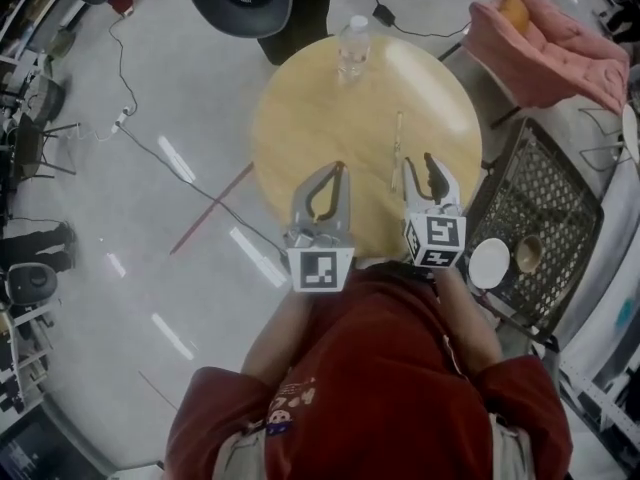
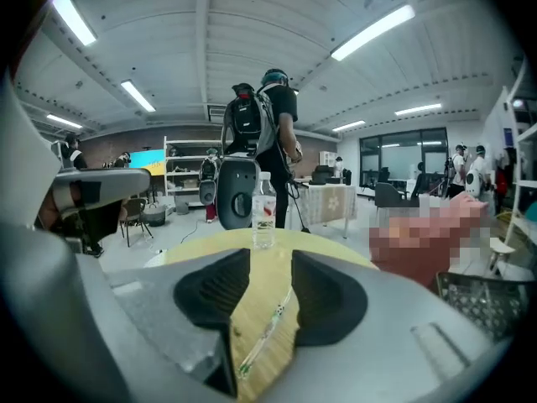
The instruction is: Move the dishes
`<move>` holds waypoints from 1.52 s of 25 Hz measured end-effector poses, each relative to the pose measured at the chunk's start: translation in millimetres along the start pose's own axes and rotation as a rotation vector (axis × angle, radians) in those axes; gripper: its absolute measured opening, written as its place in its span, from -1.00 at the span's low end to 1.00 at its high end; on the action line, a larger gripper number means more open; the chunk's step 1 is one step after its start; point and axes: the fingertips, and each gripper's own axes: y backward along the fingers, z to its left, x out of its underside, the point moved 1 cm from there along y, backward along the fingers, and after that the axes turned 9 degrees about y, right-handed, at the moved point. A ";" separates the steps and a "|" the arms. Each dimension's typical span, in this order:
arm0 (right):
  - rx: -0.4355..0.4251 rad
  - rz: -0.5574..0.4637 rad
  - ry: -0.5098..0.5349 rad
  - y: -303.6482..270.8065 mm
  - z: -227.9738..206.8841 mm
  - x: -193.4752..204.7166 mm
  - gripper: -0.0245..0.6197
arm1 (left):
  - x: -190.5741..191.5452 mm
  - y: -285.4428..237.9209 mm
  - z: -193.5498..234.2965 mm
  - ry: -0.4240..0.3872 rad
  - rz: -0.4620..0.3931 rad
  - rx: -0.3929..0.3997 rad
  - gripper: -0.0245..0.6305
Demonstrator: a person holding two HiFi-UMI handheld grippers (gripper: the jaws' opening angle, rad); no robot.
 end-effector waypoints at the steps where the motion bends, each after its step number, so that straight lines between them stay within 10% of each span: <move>1: -0.003 0.024 0.002 -4.6 0.4 4.3 -0.48 | -0.7 -0.1 2.1 -0.007 0.004 -0.001 -0.91; 38: -0.074 0.534 -0.010 -92.2 26.8 118.2 -0.48 | 18.1 11.1 59.8 0.068 0.047 -0.076 -0.91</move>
